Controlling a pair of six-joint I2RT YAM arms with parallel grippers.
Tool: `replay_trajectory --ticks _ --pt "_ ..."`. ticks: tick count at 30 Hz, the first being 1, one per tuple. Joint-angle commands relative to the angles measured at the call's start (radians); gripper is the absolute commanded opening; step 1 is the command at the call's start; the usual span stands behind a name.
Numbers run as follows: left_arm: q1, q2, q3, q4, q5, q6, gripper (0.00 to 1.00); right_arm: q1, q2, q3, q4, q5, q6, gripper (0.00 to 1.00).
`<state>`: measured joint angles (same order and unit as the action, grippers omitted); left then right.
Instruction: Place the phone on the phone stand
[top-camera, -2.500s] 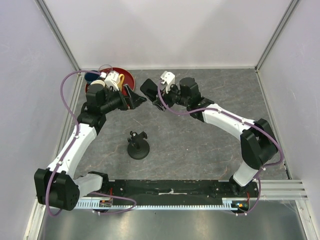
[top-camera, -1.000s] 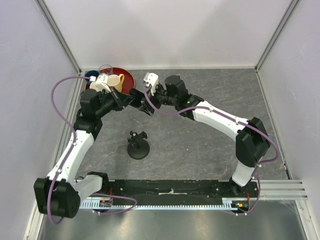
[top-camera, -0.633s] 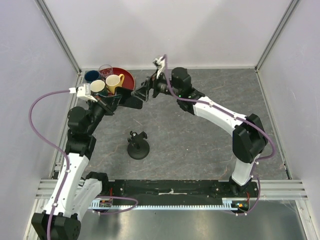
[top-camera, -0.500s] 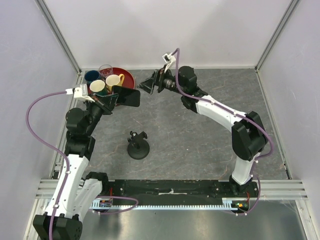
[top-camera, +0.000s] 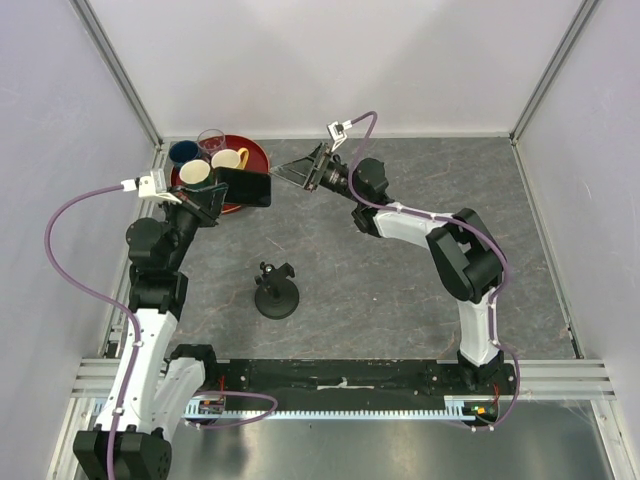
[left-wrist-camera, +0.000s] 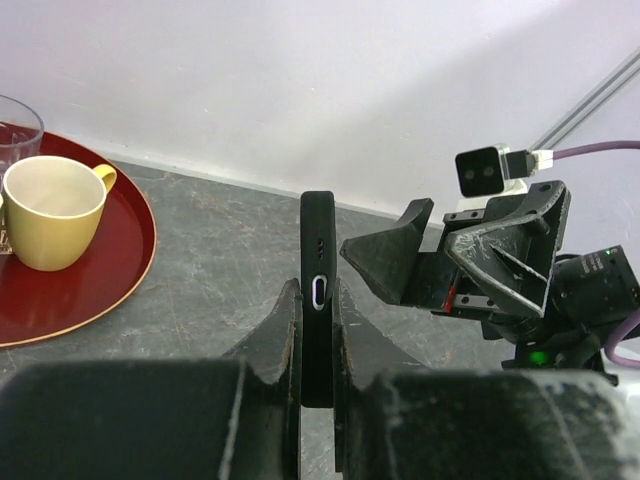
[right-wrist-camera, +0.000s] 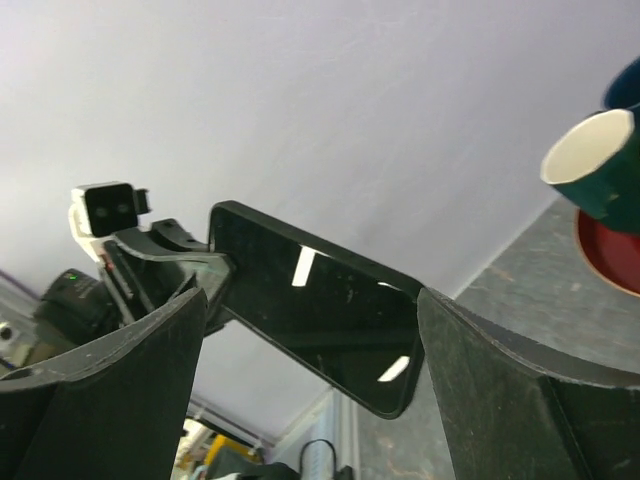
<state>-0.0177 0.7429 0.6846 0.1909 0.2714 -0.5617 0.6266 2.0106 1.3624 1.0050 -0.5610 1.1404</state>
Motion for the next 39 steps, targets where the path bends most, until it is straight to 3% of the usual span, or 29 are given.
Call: replay_trajectory --ticks 1,7,11,16,19,26,34,39 --pt "0.013 -0.028 0.007 0.159 0.031 -0.044 0.02 0.025 0.033 -0.002 0.260 0.006 0.163 0.91" --pt "0.013 -0.036 0.007 0.173 0.038 -0.044 0.02 0.044 0.053 -0.003 0.179 0.038 0.086 0.92" --pt "0.013 -0.034 0.012 0.168 0.043 -0.032 0.02 0.042 0.024 -0.002 -0.004 0.067 -0.043 0.94" --pt "0.013 -0.033 0.020 0.159 0.037 -0.023 0.02 0.042 0.005 0.000 -0.101 0.093 -0.120 0.95" --pt "0.042 -0.030 0.020 0.153 0.031 -0.026 0.02 0.042 0.037 0.015 -0.030 0.055 -0.061 0.93" --pt "0.050 -0.019 0.012 0.168 0.034 -0.043 0.02 0.054 0.132 0.033 0.355 -0.003 0.203 0.87" --pt "0.056 -0.019 0.001 0.188 0.049 -0.055 0.02 0.067 0.146 0.049 0.375 -0.007 0.231 0.85" --pt "0.055 -0.014 -0.006 0.188 0.045 -0.075 0.02 0.074 0.139 0.046 0.448 -0.007 0.272 0.75"
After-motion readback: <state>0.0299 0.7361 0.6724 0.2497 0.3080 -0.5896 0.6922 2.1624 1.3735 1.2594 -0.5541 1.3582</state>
